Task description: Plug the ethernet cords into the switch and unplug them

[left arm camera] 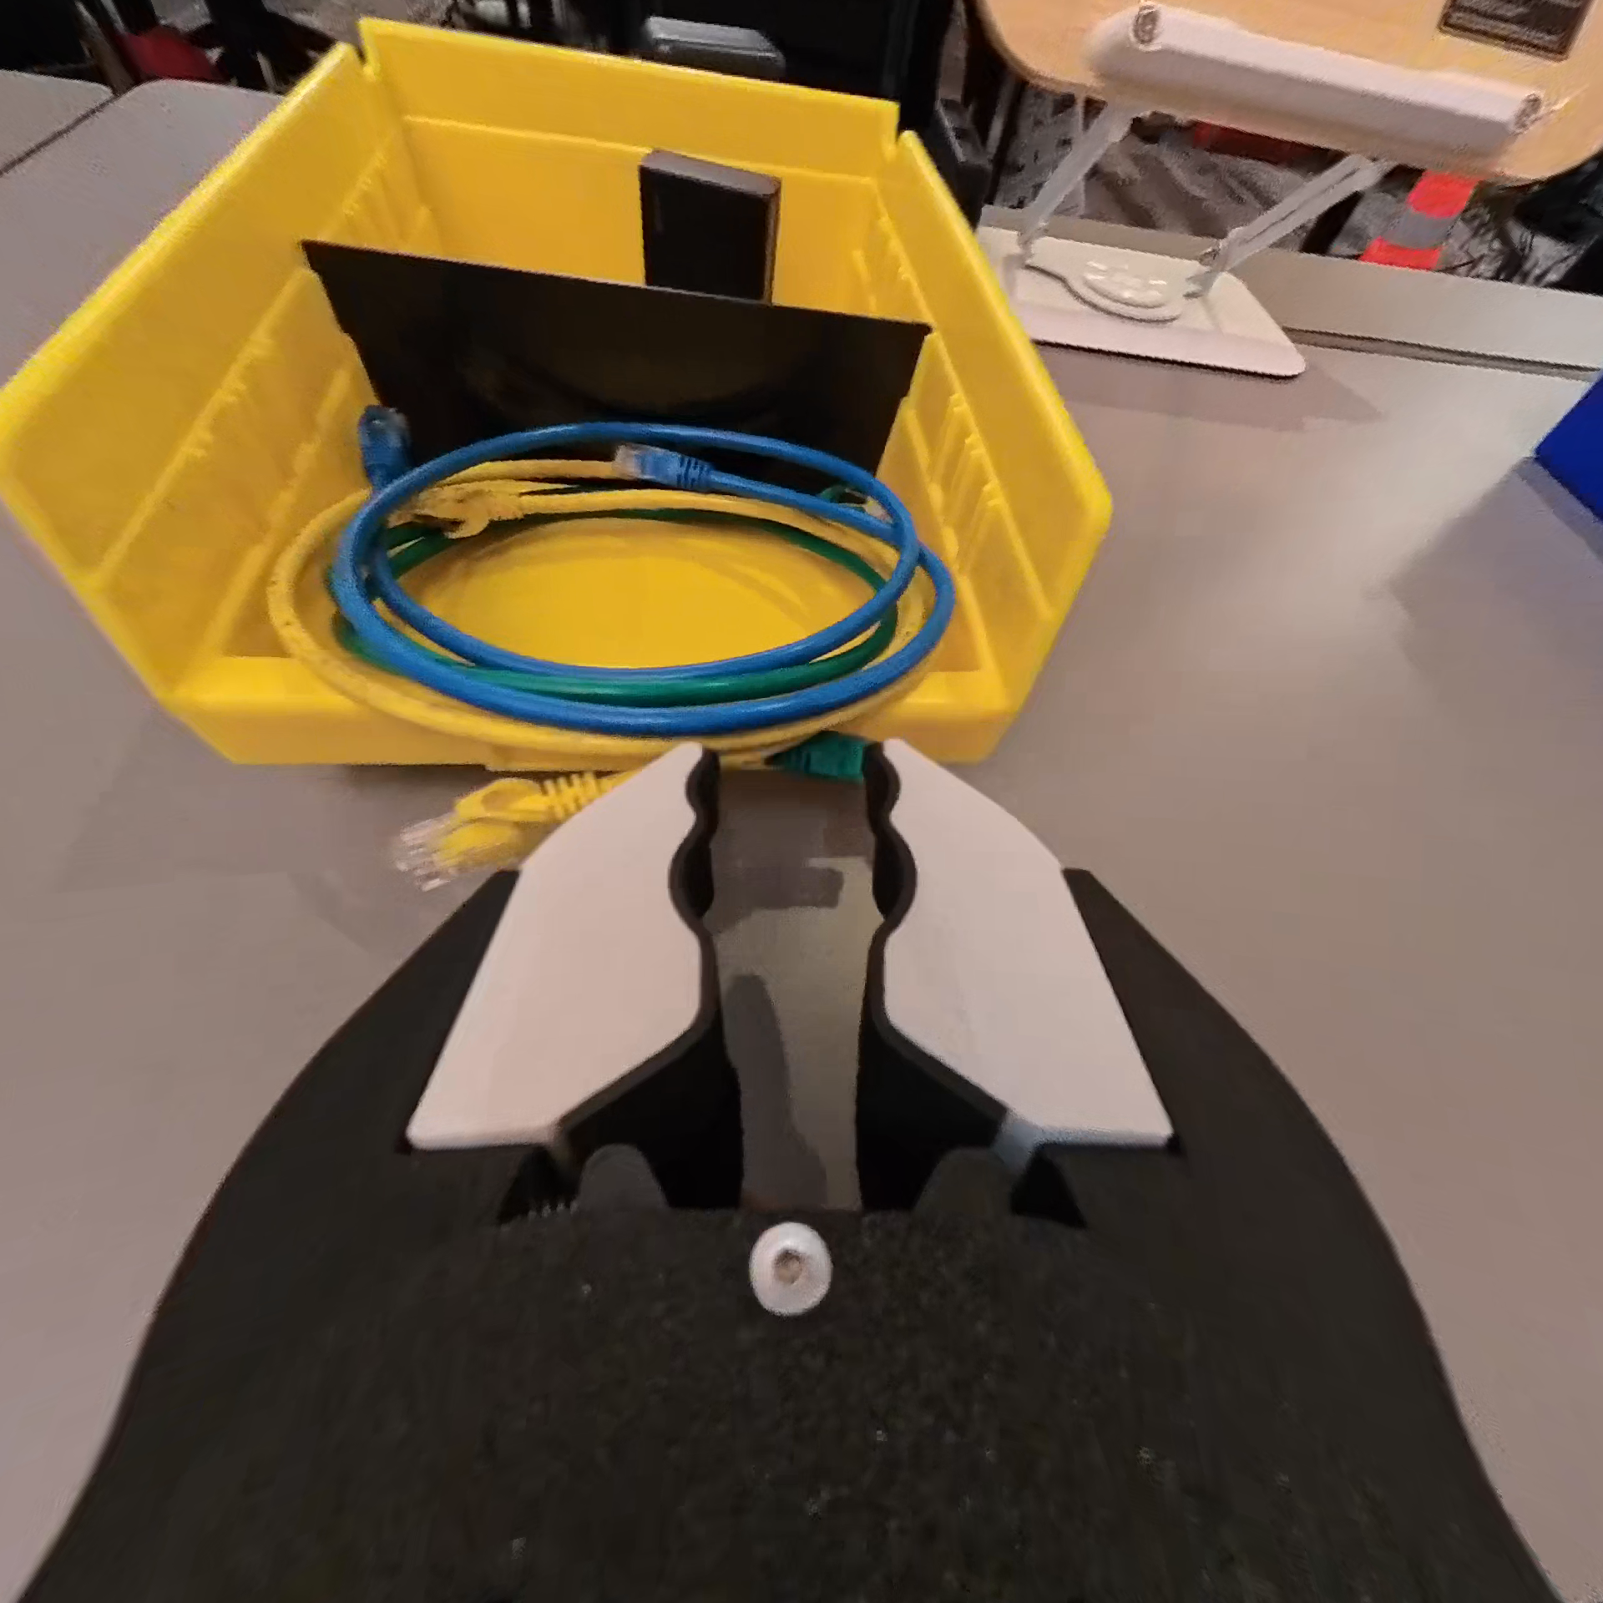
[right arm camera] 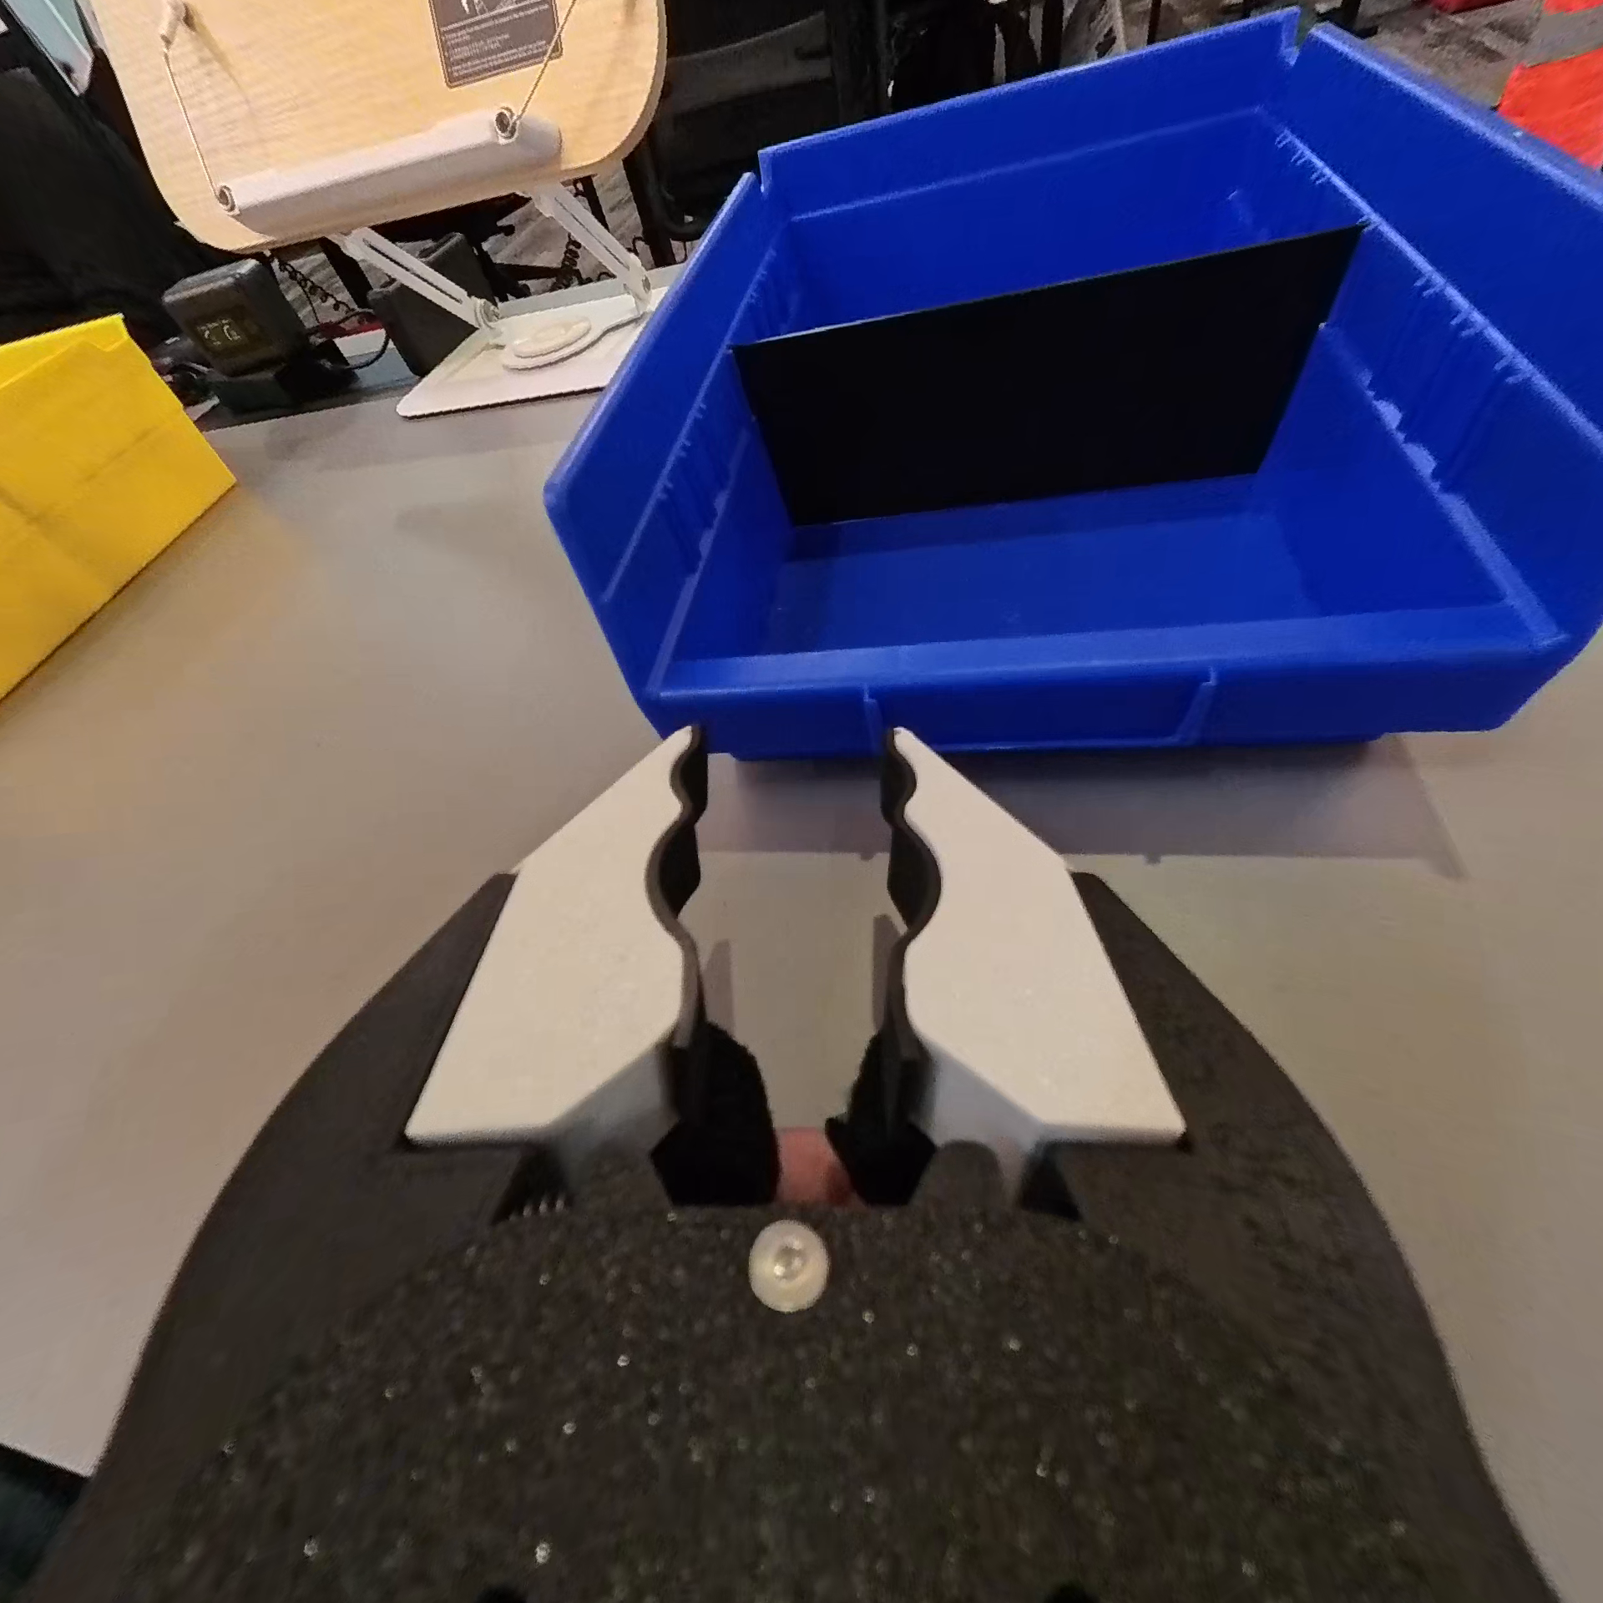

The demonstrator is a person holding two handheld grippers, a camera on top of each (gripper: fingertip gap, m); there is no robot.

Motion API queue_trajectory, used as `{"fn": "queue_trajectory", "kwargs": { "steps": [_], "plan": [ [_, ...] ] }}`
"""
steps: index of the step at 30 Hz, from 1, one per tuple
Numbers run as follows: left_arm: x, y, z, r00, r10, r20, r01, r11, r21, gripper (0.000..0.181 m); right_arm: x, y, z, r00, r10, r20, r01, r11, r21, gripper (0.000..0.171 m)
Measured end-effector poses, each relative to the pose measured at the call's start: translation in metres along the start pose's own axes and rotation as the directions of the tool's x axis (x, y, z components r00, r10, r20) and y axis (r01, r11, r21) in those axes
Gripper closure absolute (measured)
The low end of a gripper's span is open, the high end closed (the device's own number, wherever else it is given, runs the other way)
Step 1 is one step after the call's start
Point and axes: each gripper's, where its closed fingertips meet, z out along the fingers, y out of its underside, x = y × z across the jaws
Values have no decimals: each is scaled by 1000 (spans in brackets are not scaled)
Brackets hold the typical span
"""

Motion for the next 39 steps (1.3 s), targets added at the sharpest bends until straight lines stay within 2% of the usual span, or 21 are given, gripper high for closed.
{"fn": "queue_trajectory", "kwargs": {
  "steps": [3,11,15,18,22,25,32,35,39],
  "plan": [
    [-4,-7,-2,994,-105,-23,105,994,37,146,0,0,-1,1000,4,1,-4,1000,-2,132],
    [-8,-21,8,983,-181,-33,184,979,92,144,0,2,-1,1000,20,10,-20,1000,-12,132],
    [-12,-28,15,934,-343,-101,353,929,112,145,-1,3,-1,1000,26,17,-26,1000,-18,132],
    [-18,-26,19,878,-452,-159,470,876,106,170,-2,4,-1,999,32,24,-32,999,-21,132],
    [-22,-32,14,805,-539,-248,579,805,129,181,-4,5,-2,999,37,33,-37,999,-24,132],
    [-17,-32,15,783,-551,-288,598,795,103,181,-6,6,-2,999,32,36,-31,999,-28,132],
    [-8,-38,19,714,-592,-374,655,754,56,159,-11,8,-3,999,18,46,-16,999,-36,132],
    [-8,-37,18,721,-589,-364,648,759,57,157,-12,9,-3,999,16,50,-14,999,-40,132],
    [-11,-32,17,777,-560,-288,601,796,71,156,-13,9,-4,998,14,53,-12,999,-41,132]
  ]
}}
